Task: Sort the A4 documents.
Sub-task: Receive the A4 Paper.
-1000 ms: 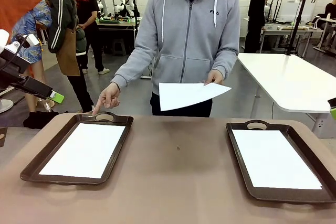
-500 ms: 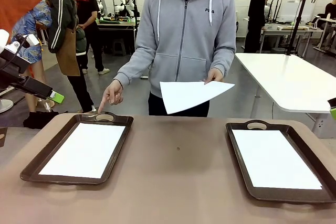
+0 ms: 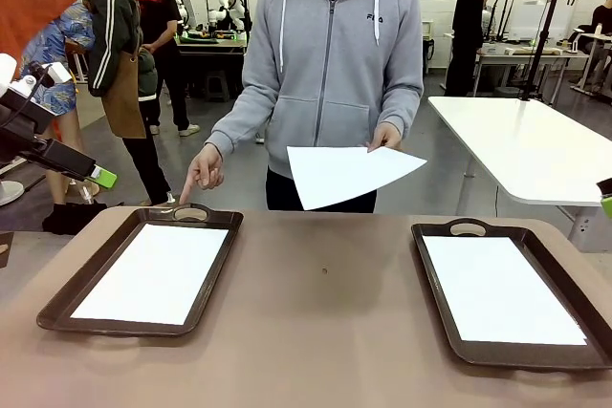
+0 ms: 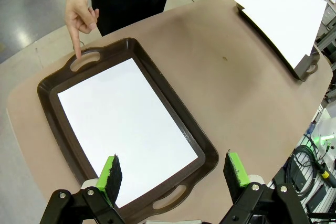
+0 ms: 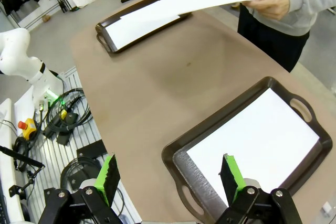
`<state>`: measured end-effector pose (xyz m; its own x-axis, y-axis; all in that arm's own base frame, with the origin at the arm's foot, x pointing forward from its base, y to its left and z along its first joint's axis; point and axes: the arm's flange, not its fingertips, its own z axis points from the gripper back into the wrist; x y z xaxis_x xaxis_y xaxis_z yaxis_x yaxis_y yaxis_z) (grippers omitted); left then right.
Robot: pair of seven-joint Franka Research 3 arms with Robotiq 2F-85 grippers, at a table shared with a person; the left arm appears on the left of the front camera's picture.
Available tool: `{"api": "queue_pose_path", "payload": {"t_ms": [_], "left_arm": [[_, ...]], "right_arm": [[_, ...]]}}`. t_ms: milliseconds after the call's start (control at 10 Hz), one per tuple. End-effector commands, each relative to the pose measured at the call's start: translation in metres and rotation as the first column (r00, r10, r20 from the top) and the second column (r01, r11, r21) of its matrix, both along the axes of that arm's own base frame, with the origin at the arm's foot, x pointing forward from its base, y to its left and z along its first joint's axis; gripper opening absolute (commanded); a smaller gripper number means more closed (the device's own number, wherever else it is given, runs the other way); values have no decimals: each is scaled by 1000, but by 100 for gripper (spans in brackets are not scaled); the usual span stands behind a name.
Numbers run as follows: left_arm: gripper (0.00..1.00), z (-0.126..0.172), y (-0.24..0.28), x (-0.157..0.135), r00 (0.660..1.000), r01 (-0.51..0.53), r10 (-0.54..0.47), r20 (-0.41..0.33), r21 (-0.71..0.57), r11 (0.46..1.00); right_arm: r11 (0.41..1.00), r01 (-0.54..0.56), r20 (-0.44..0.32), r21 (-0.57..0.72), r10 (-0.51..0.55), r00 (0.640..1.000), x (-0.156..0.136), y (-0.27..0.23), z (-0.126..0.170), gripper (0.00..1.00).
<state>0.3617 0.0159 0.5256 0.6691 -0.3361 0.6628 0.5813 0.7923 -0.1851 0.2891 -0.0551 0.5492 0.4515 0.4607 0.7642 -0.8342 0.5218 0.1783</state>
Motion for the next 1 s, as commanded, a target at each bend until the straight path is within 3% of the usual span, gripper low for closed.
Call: {"api": "queue_pose_path", "payload": {"t_ms": [0, 900], "left_arm": [[100, -2, 0, 0, 1000, -6, 6, 5, 3, 1000], [100, -2, 0, 0, 1000, -6, 6, 5, 3, 1000]], "right_arm": [[1000, -11, -3, -2, 11, 1000, -1, 0, -2, 100], [1000, -11, -3, -2, 11, 1000, -1, 0, -2, 100]]}}
